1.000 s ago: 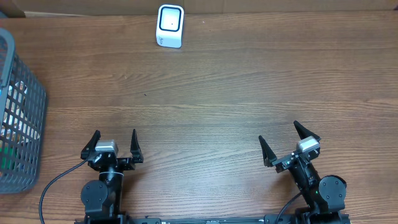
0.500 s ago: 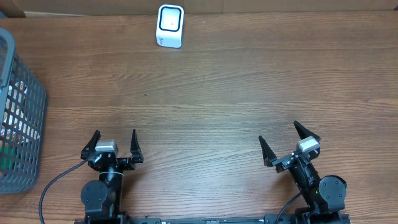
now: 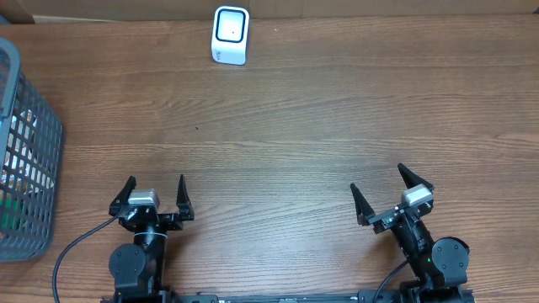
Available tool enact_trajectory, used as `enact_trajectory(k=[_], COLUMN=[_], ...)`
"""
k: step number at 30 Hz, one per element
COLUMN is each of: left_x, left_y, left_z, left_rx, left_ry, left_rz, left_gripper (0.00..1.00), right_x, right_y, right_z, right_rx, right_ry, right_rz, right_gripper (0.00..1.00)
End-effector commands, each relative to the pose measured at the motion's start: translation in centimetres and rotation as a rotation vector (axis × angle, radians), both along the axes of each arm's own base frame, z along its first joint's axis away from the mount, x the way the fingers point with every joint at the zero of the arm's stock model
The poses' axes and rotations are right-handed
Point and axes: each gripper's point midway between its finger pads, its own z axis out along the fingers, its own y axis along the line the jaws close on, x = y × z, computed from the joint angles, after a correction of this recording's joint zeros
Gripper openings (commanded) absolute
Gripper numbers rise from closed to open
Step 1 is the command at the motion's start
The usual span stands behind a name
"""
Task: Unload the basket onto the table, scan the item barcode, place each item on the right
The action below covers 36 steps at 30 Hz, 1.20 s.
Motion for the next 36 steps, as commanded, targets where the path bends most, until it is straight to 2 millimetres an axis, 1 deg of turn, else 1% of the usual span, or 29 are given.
enact_trajectory(k=[1, 4, 5, 6, 12, 18, 22, 25, 28, 30, 32, 33, 36], left_x=[-0.5, -0.9, -1.0, -1.1, -0.3, 1.8, 3.7, 4.9, 5.8, 6.2, 6.3, 6.6, 7.6], left_y=[-0.1, -0.2, -0.2, -0.2, -0.1, -0.3, -0.2, -0.5, -1.3, -2.3, -3.3, -3.4, -3.2], left_z=[3.3, 5.0, 6.2, 6.8, 10.1, 13.7, 16.4, 17.9, 18.9, 19.6, 19.8, 19.6, 18.3], left_rx=[-0.006, -0.004, -0.002, -0.002, -0.006, -0.021, -0.035, -0.052, -0.084, -0.117, -0.154, -0.161, -0.160], left_ry=[-0.069, -0.086, -0.097, -0.100, -0.050, 0.136, 0.312, 0.455, 0.599, 0.675, 0.738, 0.763, 0.824], left_rz=[-0.004, -0.003, -0.003, -0.003, -0.004, -0.019, -0.021, -0.039, -0.086, -0.139, -0.197, -0.202, -0.197], left_gripper=[1.00, 1.00, 1.00, 1.00, 1.00, 1.00, 1.00, 1.00, 1.00, 1.00, 0.99, 1.00, 1.00], right_x=[0.1, 0.1, 0.1, 0.1, 0.1, 0.1, 0.1, 0.1, 0.1, 0.1, 0.1, 0.1, 0.1], right_y=[-0.3, -0.3, -0.3, -0.3, -0.3, -0.3, -0.3, -0.3, -0.3, -0.3, -0.3, -0.3, -0.3], right_z=[-0.2, -0.2, -0.2, -0.2, -0.2, -0.2, -0.2, -0.2, -0.2, -0.2, -0.2, -0.2, -0.2], right_rx=[0.001, 0.001, 0.001, 0.001, 0.002, 0.001, 0.001, 0.001, 0.001, 0.001, 0.001, 0.001, 0.001], right_ry=[-0.005, -0.005, -0.005, -0.005, -0.005, -0.005, -0.005, -0.005, -0.005, -0.005, -0.005, -0.005, -0.005], right_rz=[-0.015, -0.015, -0.015, -0.015, -0.015, -0.015, -0.015, -0.015, -0.015, -0.015, -0.015, -0.015, -0.015], right_gripper=[1.00, 1.00, 1.00, 1.00, 1.00, 1.00, 1.00, 1.00, 1.00, 1.00, 1.00, 1.00, 1.00])
